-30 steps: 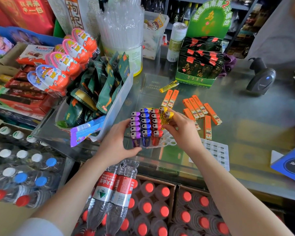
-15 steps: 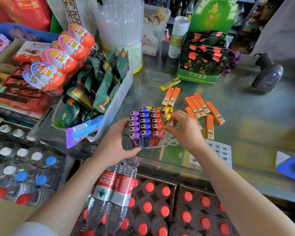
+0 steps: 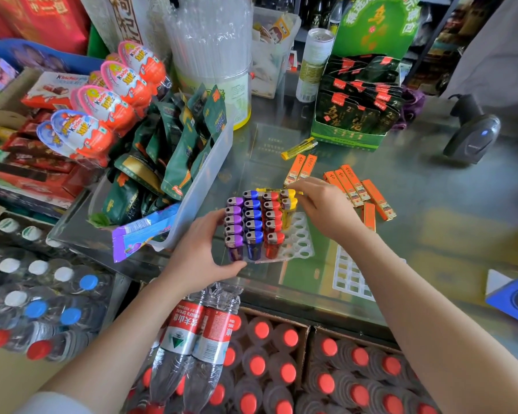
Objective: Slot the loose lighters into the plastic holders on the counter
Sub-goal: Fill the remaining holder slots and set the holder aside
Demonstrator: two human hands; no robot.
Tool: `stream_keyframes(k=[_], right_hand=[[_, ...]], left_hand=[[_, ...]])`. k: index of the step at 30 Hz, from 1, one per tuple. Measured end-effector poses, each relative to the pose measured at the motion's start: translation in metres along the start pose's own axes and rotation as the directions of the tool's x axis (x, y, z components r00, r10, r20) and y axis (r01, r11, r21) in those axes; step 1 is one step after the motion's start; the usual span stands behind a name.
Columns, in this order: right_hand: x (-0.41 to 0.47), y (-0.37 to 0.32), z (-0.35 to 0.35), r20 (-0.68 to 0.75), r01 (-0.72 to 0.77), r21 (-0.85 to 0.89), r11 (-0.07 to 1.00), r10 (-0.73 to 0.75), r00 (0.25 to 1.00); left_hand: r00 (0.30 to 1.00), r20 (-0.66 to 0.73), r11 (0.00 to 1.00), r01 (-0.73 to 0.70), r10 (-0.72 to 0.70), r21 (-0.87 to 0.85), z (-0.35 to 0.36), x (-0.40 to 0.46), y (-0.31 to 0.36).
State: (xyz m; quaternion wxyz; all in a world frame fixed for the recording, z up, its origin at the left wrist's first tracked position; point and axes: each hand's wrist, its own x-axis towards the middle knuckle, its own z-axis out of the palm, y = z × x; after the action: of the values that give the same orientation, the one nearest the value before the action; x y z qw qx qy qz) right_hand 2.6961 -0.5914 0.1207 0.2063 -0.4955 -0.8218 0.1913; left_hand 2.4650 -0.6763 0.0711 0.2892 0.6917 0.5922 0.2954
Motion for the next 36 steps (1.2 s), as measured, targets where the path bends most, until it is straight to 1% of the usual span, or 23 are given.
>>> stream_keyframes(k=[2,5,9,11,13,15,17,19,22,24,26,28,33,36], right_hand=[[0.009,-0.005,0.0,0.062,0.008,-0.026,1.0,-0.007,0.998],[0.017,-0.013,-0.001,0.168,-0.021,-0.119,0.993,0.041,0.985],[0.023,-0.016,-0.002,0.181,-0.063,-0.313,0.948,0.124,0.976],[0.023,-0.011,-0.003,0.172,-0.093,-0.33,0.939,0.157,0.973],[0.019,-0.004,-0.004,0.127,-0.138,-0.266,0.954,0.176,0.976],[0.008,0.003,-0.004,0.02,-0.211,-0.119,0.97,0.215,0.976],[-0.006,0.004,-0.005,-0.074,-0.318,0.087,0.944,0.325,0.943],[-0.023,0.003,-0.002,-0.114,-0.409,0.242,0.88,0.444,0.888],[-0.048,-0.003,0.002,-0.142,-0.426,0.425,0.799,0.523,0.84],[-0.057,-0.009,0.001,-0.119,-0.376,0.548,0.747,0.515,0.849],[-0.062,-0.018,0.002,-0.069,-0.321,0.543,0.776,0.422,0.904],[-0.062,-0.023,0.006,-0.029,-0.3,0.49,0.819,0.359,0.933],[-0.057,-0.032,0.016,-0.043,-0.282,0.411,0.867,0.328,0.944],[-0.056,-0.037,0.018,-0.056,-0.311,0.38,0.871,0.358,0.932]], left_hand=[[1.0,0.004,1.0,0.006,-0.006,-0.026,0.0,0.0,-0.001],[1.0,-0.007,0.999,0.007,-0.008,-0.043,0.0,-0.001,-0.001],[1.0,-0.027,0.999,0.005,-0.006,-0.035,-0.001,-0.003,0.001],[1.0,-0.023,0.999,0.007,-0.008,-0.032,-0.001,-0.002,0.001],[1.0,-0.016,0.999,0.011,-0.011,-0.034,0.0,-0.001,0.0],[1.0,-0.003,0.999,0.015,-0.015,-0.032,0.0,0.0,-0.001],[1.0,0.004,1.0,0.004,-0.004,-0.02,0.0,0.001,-0.001],[1.0,-0.001,1.0,-0.01,0.01,-0.014,0.0,0.0,0.0],[1.0,0.001,1.0,-0.028,0.028,-0.003,0.0,0.001,0.001],[1.0,0.011,1.0,-0.027,0.027,0.01,0.0,0.002,-0.001],[1.0,0.014,1.0,-0.023,0.023,0.012,0.001,0.002,-0.004],[1.0,0.012,1.0,-0.021,0.021,0.007,0.001,0.002,-0.004],[1.0,0.003,1.0,-0.018,0.018,-0.007,-0.001,0.0,-0.002],[1.0,0.0,1.0,-0.021,0.021,-0.013,0.0,0.0,-0.001]])
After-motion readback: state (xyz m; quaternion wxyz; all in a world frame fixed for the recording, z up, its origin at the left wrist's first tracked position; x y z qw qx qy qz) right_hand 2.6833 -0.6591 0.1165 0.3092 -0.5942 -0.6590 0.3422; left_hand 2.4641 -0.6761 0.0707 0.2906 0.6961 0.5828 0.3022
